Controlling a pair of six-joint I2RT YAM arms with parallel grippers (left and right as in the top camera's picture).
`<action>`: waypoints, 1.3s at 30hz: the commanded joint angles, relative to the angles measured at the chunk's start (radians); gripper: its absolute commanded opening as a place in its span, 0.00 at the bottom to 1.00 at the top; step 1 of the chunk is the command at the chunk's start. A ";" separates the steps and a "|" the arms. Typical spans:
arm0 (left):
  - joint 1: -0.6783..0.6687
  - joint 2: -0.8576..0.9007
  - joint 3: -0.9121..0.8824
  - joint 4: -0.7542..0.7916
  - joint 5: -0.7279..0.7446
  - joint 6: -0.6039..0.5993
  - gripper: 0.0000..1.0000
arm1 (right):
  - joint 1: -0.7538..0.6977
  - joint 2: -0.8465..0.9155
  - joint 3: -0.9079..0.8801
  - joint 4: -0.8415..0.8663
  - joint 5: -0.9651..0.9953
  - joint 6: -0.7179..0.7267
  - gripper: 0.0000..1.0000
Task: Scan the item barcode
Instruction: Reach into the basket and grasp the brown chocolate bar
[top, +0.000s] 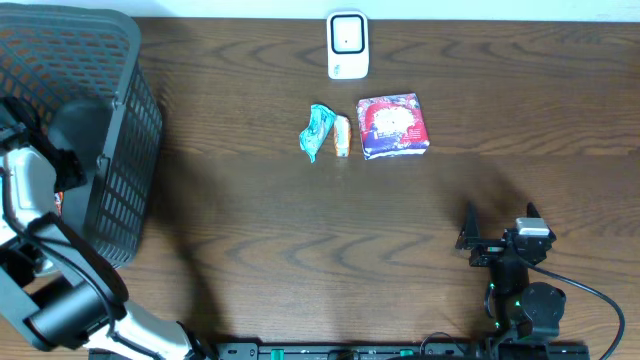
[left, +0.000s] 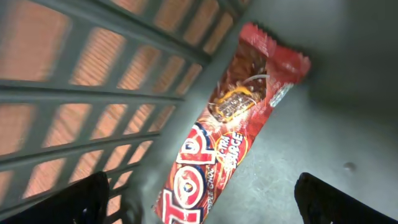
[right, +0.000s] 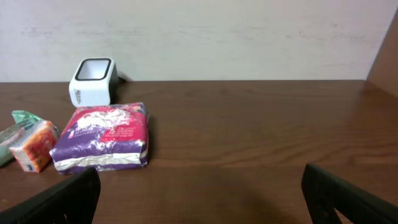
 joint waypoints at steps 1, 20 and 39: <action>0.005 0.042 -0.028 0.017 -0.023 0.024 0.90 | -0.005 -0.005 -0.001 -0.004 -0.002 -0.010 0.99; 0.134 0.060 -0.233 0.180 0.352 -0.019 0.71 | -0.005 -0.005 -0.001 -0.004 -0.002 -0.010 0.99; -0.014 -0.574 -0.127 0.383 0.877 -0.523 0.07 | -0.005 -0.005 -0.001 -0.004 -0.002 -0.010 0.99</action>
